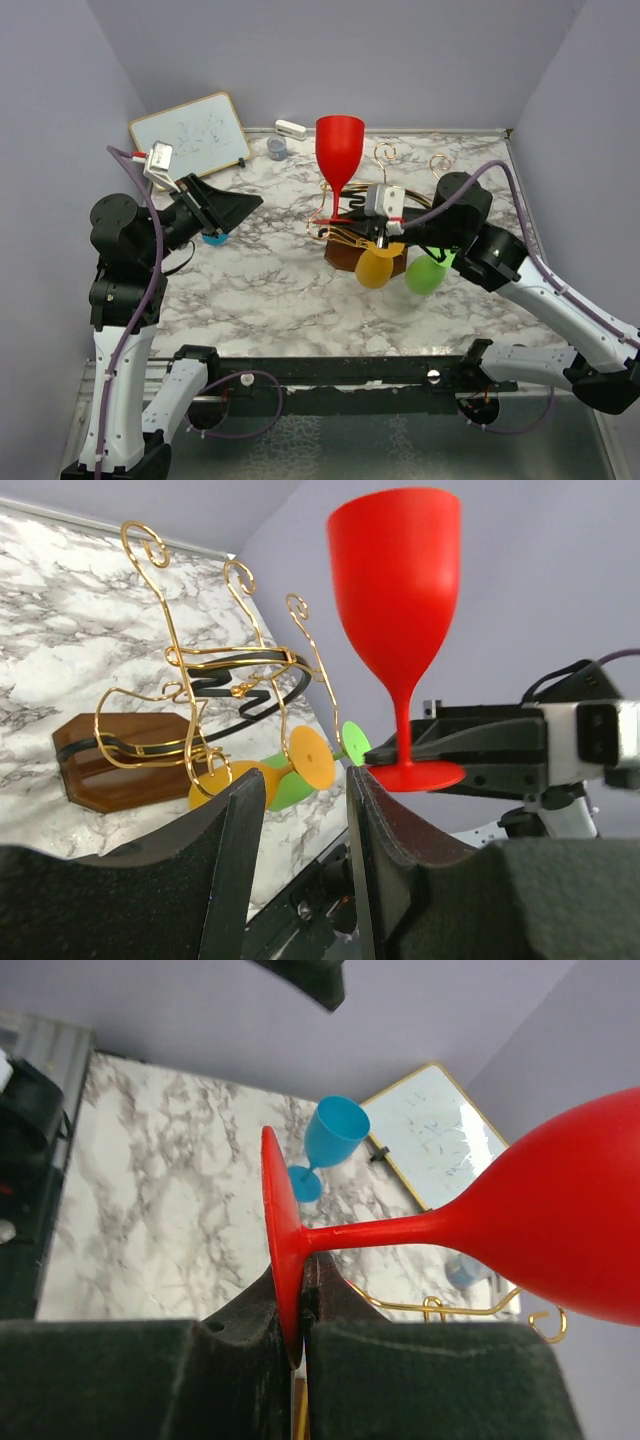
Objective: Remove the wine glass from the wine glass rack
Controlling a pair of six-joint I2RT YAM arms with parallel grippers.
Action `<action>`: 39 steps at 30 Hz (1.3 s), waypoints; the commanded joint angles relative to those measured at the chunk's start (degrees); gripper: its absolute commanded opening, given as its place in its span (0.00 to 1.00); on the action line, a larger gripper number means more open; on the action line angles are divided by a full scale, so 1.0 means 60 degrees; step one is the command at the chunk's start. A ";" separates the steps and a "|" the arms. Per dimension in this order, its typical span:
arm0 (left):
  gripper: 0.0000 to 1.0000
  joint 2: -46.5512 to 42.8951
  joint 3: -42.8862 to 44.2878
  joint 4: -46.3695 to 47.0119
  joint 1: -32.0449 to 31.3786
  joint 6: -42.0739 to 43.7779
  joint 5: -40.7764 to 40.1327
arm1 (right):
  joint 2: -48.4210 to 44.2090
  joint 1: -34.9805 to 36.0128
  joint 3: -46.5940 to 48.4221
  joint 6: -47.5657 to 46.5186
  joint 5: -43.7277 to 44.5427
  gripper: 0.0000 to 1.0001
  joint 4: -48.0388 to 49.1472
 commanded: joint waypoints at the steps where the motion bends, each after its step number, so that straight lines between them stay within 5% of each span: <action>1: 0.41 -0.0244 -0.0123 0.0472 -0.0014 -0.0700 0.0135 | -0.0694 0.0179 -0.1308 -0.3802 -0.0129 0.01 0.1266; 11: 0.41 -0.0721 0.0289 -0.1057 -0.0017 -0.1158 0.0060 | -0.1516 0.0427 -0.3299 -1.1205 0.1044 0.01 0.1144; 20: 0.41 -0.0579 0.1126 -0.2076 -0.0024 -0.1325 0.0524 | -0.1903 0.1106 -0.4760 -1.4925 0.2961 0.01 0.1769; 28: 0.42 -0.0518 0.1346 -0.3354 -0.0032 -0.0587 0.0606 | -0.1605 0.1522 -0.4932 -1.6248 0.3743 0.01 0.1535; 39: 0.42 -0.0801 0.1024 -0.4377 -0.0031 0.0299 0.0381 | -0.0708 0.2190 -0.4690 -1.5934 0.4131 0.01 0.1921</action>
